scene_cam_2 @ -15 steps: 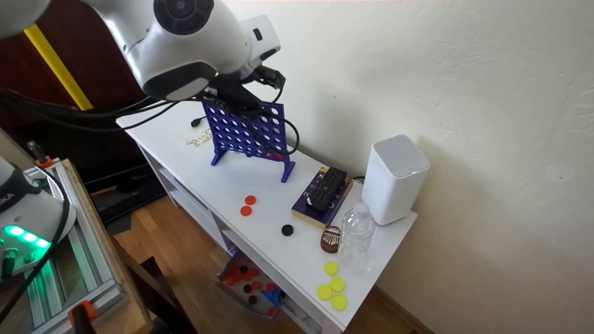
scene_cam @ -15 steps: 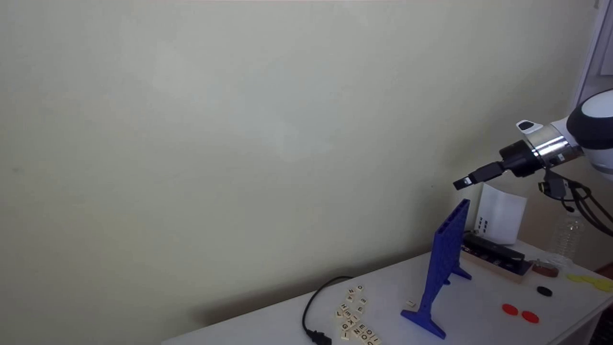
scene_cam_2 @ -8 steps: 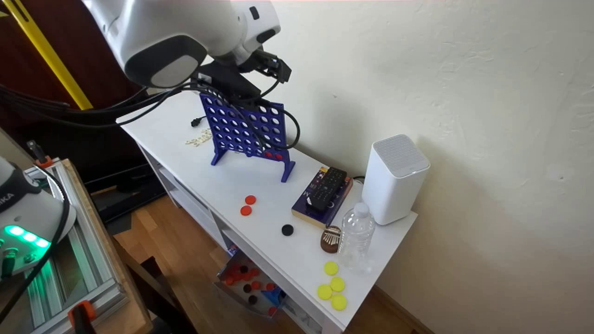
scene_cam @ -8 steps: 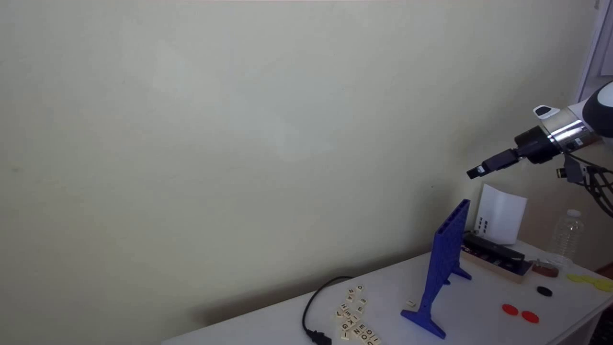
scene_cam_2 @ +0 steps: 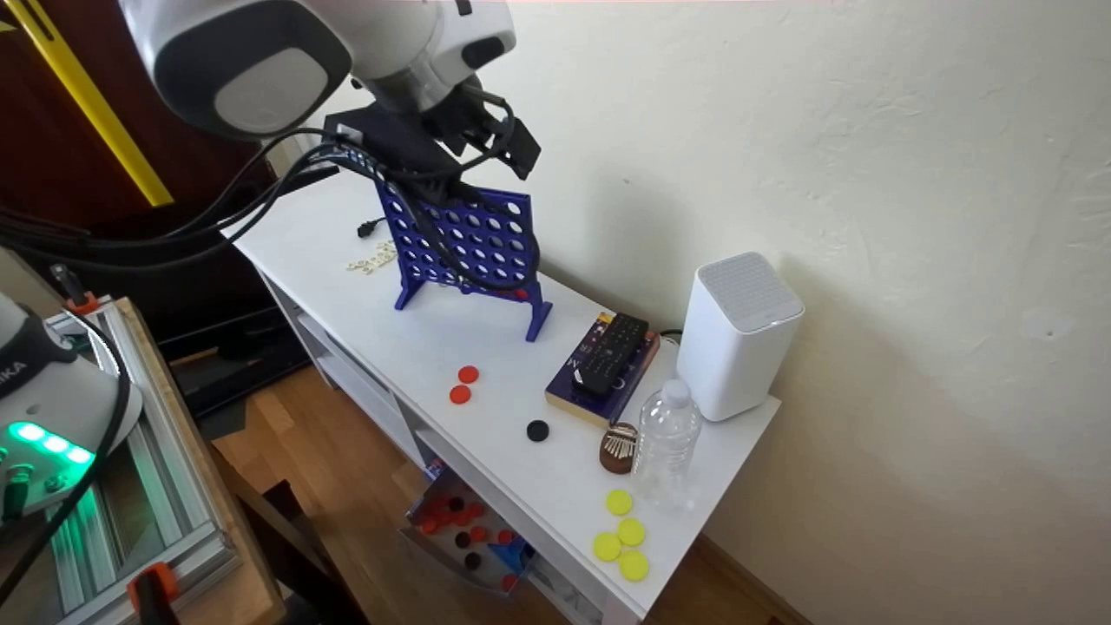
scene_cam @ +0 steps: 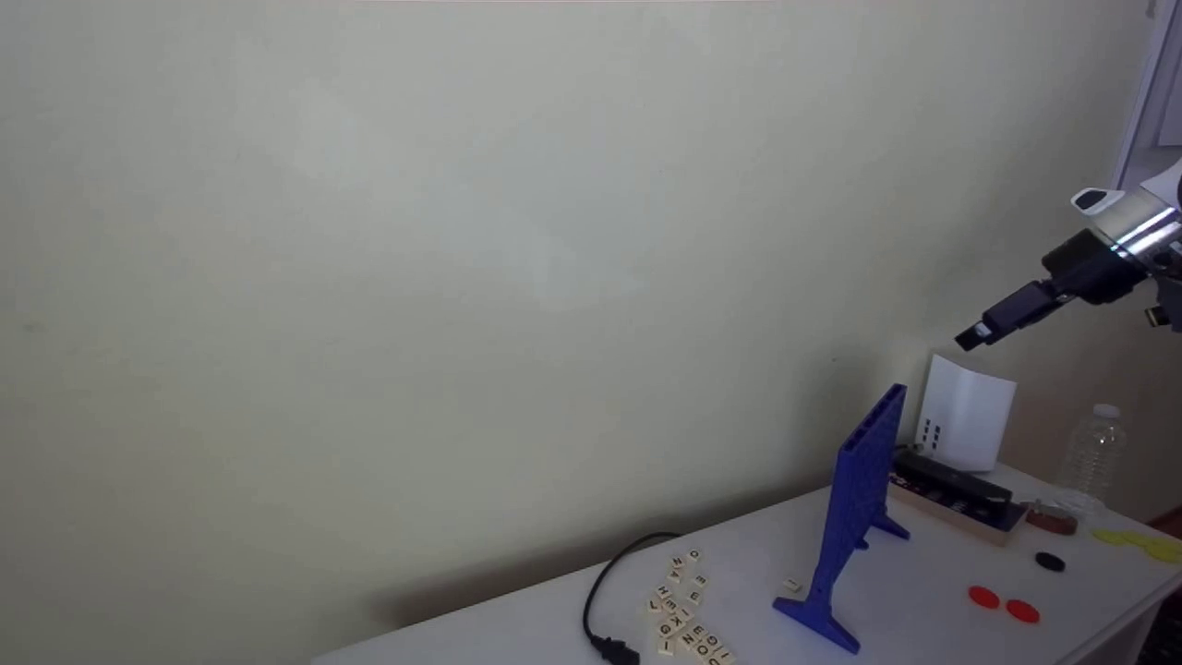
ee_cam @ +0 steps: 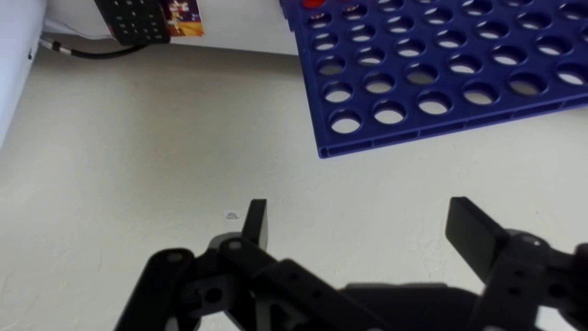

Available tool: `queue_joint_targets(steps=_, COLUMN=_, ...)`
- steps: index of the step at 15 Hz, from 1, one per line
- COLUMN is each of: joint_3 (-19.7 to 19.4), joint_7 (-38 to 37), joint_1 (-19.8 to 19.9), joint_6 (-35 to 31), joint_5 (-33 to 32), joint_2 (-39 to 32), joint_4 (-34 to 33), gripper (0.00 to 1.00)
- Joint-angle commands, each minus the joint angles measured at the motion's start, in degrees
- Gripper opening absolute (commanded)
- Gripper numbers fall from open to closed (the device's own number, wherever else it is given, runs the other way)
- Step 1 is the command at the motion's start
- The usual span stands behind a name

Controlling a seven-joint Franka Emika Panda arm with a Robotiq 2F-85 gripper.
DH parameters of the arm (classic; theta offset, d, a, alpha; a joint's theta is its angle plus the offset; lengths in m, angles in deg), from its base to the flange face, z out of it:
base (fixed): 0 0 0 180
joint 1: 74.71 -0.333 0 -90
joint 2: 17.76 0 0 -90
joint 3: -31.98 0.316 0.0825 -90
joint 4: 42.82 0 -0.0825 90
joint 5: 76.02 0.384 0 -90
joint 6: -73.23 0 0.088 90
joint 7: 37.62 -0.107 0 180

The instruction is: Put one orange ring inside the blue gameboard.

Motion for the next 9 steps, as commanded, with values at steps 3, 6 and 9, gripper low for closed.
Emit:
queue_joint_targets(steps=3, joint_3=8.56, joint_7=-1.46, joint_1=10.33, joint_6=14.06, joint_5=-1.89, joint_2=1.7, joint_4=-0.26, gripper=1.0)
queue_joint_targets(steps=6, joint_3=11.88, joint_7=-1.57, joint_1=13.72, joint_6=21.32, joint_5=-2.36, joint_2=1.5, joint_4=-1.13, gripper=1.0)
queue_joint_targets(steps=9, joint_3=14.32, joint_7=-2.3, joint_1=15.8, joint_6=26.74, joint_5=-3.31, joint_2=1.85, joint_4=-2.0, gripper=1.0)
